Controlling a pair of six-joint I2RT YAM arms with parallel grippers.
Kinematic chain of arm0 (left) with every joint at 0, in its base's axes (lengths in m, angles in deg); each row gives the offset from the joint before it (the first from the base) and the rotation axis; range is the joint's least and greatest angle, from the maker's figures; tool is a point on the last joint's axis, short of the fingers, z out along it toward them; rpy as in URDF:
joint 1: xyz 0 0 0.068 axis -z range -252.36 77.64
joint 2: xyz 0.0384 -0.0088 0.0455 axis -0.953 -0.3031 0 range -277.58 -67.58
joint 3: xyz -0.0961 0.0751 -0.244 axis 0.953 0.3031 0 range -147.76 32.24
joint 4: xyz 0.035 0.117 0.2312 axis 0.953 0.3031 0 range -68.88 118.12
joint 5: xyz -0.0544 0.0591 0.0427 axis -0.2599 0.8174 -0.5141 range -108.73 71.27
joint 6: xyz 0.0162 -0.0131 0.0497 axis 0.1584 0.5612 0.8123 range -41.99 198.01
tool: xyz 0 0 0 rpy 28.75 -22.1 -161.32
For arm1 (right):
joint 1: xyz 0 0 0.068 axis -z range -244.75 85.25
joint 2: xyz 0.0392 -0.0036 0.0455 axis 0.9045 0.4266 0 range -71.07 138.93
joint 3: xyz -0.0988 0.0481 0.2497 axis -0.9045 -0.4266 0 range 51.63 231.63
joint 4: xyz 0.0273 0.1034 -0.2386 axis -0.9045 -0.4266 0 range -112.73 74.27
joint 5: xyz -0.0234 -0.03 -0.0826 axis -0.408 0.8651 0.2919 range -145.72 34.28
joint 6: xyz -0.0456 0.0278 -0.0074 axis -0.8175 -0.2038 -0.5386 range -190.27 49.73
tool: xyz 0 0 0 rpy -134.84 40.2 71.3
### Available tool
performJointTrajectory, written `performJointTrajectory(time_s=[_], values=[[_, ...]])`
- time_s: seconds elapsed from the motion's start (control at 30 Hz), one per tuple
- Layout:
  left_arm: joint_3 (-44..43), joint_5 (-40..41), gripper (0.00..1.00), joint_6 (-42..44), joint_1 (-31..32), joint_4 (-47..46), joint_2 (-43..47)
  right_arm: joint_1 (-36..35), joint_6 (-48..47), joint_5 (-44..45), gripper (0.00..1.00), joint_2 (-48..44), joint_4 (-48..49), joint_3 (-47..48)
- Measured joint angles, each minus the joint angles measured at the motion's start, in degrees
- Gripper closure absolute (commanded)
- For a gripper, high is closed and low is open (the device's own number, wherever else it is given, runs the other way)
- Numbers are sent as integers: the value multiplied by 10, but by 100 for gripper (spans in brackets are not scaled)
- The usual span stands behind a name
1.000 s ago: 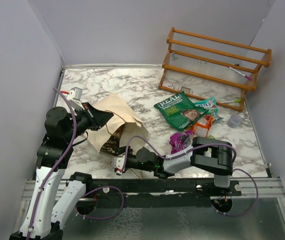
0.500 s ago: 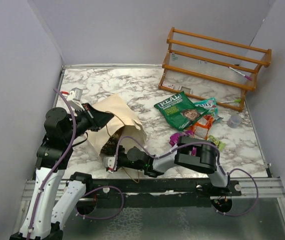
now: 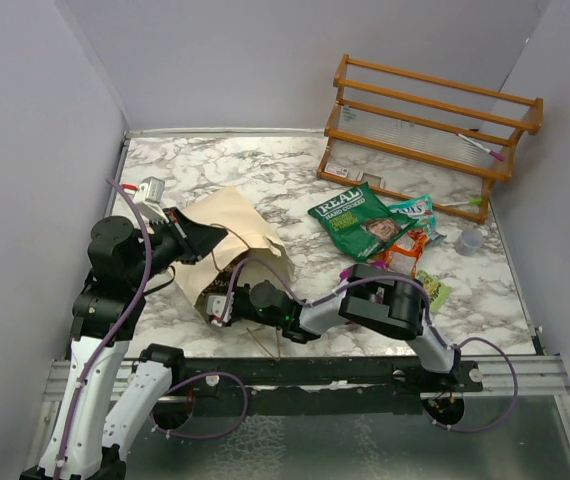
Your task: Take the snacks out of the paper bag
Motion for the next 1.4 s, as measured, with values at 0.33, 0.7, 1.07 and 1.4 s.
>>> performJointTrajectory(time_s=[0.33, 0.7, 1.07, 1.4], values=[[0, 2, 100, 2, 0, 6, 0, 4, 84, -36, 99, -126, -89, -50], [-1, 18, 100, 4, 0, 10, 2, 4, 186, -111, 99, -293, -154, -154], [-10, 42, 100, 2, 0, 24, 12, 4, 205, -144, 99, -528, -262, -200], [-10, 62, 100, 2, 0, 32, 15, 4, 193, -179, 99, -776, -417, -186]])
